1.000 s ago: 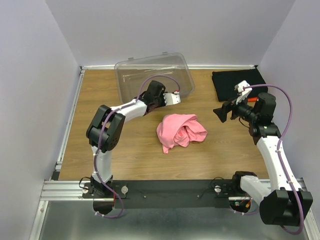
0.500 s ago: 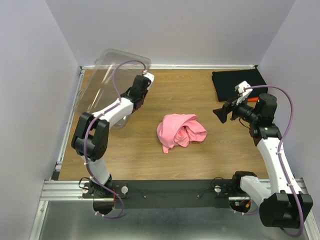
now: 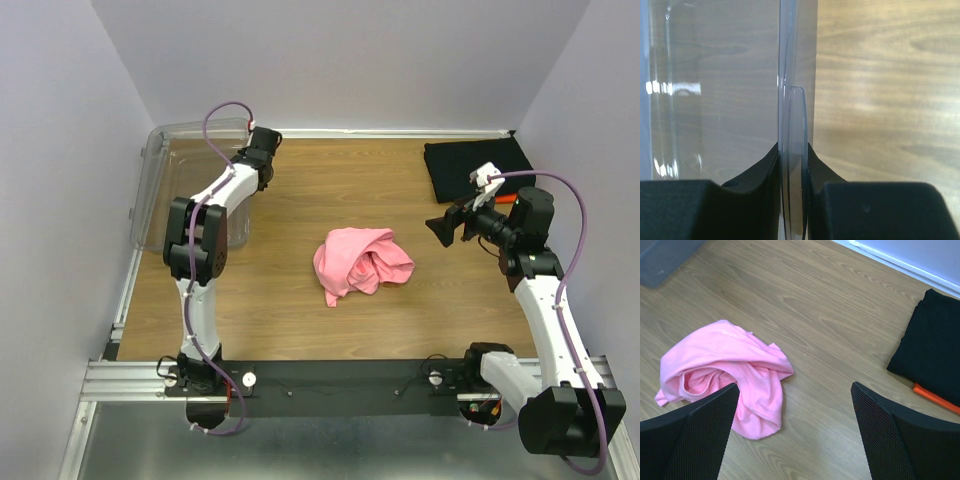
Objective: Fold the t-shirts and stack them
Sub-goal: Flatten the tshirt out
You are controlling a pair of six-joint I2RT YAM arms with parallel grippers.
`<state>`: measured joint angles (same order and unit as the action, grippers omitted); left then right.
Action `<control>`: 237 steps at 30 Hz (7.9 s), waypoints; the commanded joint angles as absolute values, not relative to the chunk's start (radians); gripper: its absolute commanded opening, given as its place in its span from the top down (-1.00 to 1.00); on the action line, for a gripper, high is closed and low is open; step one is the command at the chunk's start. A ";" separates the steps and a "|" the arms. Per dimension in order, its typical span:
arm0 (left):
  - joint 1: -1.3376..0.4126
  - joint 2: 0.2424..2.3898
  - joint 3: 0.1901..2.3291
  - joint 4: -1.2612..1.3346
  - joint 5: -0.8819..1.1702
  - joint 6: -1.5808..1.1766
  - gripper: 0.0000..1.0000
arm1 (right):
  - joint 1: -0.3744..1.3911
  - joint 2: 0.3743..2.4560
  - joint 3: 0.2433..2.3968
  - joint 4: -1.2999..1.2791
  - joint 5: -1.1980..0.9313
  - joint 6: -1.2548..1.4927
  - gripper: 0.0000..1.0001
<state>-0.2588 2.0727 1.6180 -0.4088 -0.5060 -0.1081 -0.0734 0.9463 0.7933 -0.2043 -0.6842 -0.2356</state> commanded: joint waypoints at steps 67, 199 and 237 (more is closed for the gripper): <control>-0.870 1.345 0.788 0.060 -0.152 -0.456 -0.55 | 0.362 1.390 0.787 -0.321 -0.330 -0.551 -0.74; -0.687 0.589 0.485 -0.023 -0.232 -0.746 -0.97 | 0.489 1.944 1.309 -0.397 -0.719 -0.215 0.13; -0.526 1.728 1.263 -0.171 -0.176 -0.247 -0.70 | 0.199 1.672 1.095 -0.545 -0.738 -0.408 -0.18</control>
<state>-0.5529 1.5501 1.0996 -0.0494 -0.1711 -0.3668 0.2028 1.6444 1.0836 -0.5735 -0.7410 -0.4179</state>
